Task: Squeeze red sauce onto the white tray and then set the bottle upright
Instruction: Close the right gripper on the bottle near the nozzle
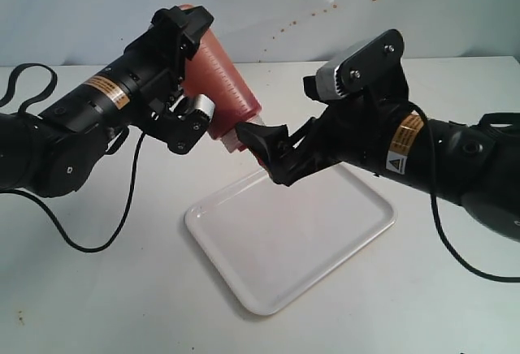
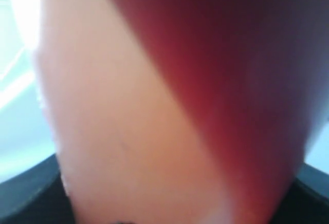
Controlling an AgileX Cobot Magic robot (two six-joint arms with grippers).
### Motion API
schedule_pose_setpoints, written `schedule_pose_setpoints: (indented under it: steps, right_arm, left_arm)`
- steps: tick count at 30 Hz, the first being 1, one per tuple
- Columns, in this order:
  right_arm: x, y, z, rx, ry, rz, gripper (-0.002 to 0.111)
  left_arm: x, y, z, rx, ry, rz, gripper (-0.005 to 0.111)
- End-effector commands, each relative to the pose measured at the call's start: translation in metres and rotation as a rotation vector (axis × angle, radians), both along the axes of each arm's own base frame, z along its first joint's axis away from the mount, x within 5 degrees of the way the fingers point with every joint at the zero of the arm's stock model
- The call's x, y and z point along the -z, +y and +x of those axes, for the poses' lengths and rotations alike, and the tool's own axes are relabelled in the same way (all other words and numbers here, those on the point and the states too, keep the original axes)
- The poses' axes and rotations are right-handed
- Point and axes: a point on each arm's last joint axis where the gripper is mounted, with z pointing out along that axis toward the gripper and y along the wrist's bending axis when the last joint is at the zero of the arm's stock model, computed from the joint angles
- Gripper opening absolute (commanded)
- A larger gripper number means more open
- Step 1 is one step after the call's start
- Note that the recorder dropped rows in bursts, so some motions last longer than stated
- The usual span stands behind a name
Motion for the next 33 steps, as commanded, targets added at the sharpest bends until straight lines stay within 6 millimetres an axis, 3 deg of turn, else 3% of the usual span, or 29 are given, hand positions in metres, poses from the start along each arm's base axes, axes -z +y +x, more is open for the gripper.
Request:
schedule_pose_setpoints:
  steps: [1, 16, 33]
  right_arm:
    - [-0.0026, -0.0029, 0.0063, 0.096, 0.04, 0.094, 0.101]
    - [-0.0035, -0.0049, 0.0082, 0.134, 0.056, 0.128, 0.101]
    - [-0.002, 0.0003, 0.0033, 0.02, -0.035, 0.002, 0.101]
  left_arm:
    - [-0.0168, -0.002, -0.0003, 0.005, -0.088, -0.045, 0.0]
    - [-0.0228, -0.0041, -0.0021, 0.035, -0.157, -0.057, 0.0]
    - [-0.0266, -0.0049, -0.0032, 0.047, -0.199, -0.07, 0.0]
